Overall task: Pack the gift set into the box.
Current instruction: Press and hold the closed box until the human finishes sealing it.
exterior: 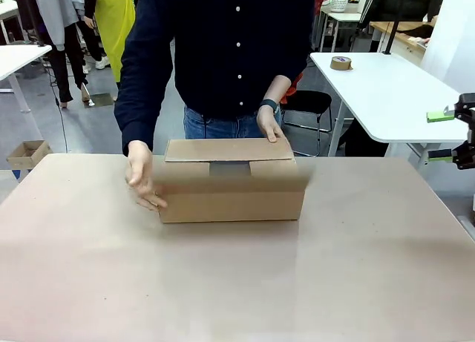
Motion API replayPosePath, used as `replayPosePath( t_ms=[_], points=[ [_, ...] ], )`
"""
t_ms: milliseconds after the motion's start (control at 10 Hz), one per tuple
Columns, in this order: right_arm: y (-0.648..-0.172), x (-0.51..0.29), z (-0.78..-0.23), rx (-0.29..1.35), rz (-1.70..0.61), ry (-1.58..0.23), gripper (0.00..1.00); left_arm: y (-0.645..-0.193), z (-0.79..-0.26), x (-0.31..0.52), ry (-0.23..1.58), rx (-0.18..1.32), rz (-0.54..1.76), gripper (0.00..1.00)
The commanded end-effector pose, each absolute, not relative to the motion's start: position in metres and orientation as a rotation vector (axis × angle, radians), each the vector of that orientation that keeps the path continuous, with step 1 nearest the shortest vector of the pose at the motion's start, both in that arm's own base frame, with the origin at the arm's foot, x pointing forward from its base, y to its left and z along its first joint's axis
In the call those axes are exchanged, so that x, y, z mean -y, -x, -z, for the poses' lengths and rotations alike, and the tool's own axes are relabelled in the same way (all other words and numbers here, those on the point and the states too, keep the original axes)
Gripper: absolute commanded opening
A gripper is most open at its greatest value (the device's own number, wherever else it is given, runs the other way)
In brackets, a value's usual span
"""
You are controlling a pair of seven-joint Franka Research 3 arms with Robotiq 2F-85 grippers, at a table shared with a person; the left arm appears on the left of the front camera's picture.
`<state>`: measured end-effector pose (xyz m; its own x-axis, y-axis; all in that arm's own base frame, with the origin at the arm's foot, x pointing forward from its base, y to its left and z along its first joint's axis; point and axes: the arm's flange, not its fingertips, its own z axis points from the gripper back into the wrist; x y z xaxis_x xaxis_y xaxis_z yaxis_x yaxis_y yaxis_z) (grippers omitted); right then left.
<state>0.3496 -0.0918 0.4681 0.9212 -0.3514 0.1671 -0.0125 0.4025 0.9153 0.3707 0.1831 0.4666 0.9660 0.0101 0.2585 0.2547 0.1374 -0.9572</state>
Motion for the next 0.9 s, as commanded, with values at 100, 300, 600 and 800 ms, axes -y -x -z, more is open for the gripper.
replayPosePath(
  t_ms=[100, 300, 600, 800],
  points=[
    [-0.3490, 0.0922, -0.4701, 0.348, 0.221, -1.142, 1.00, -0.3663, -0.4677, -0.1822, 1.429, 0.215, 0.182, 1.00],
    [-0.3490, 0.0922, -0.4701, 0.348, 0.221, -1.142, 1.00, -0.3663, -0.4677, -0.1822, 1.429, 0.215, 0.182, 1.00],
    [-0.3490, 0.0922, -0.4701, 0.348, 0.221, -1.142, 1.00, -0.3663, -0.4677, -0.1822, 1.429, 0.215, 0.182, 1.00],
    [-0.3490, 0.0922, -0.4701, 0.348, 0.221, -1.142, 1.00, -0.3663, -0.4677, -0.1822, 1.429, 0.215, 0.182, 1.00]
  ],
)
